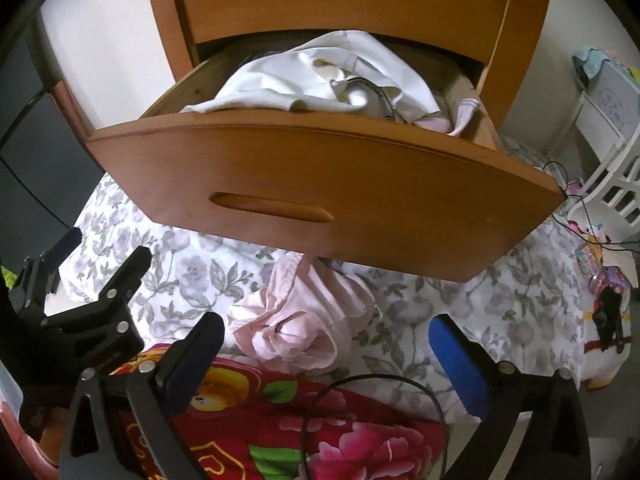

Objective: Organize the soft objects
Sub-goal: 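Lower the pink cloth onto the bedspread and open the right tool, then move the right tool back toward the open drawer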

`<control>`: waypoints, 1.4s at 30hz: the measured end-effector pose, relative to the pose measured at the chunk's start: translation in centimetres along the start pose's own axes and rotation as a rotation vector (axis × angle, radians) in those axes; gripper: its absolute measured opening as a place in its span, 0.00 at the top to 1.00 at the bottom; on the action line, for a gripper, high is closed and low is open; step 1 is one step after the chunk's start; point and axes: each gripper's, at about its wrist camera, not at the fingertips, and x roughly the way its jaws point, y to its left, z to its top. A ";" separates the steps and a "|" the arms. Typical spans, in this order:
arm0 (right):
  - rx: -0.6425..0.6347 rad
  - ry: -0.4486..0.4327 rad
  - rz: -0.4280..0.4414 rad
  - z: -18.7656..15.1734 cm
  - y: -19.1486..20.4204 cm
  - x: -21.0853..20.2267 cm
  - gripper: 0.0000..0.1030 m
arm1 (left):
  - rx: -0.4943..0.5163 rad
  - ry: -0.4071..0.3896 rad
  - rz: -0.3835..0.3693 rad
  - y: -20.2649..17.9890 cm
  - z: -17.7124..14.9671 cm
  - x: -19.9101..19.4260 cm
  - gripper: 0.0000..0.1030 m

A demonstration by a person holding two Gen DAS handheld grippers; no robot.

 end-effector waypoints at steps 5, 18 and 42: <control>0.024 -0.017 -0.019 -0.1 -1.0 -0.2 0.00 | -0.001 0.001 0.000 0.0 -0.1 0.0 0.00; 0.031 -0.162 -0.113 0.5 -4.3 -2.7 0.00 | -0.009 0.015 -0.001 -0.1 -0.1 0.3 0.00; -0.053 -0.261 0.061 9.1 -2.8 -4.3 0.00 | -0.022 0.038 -0.013 0.2 0.0 0.9 0.00</control>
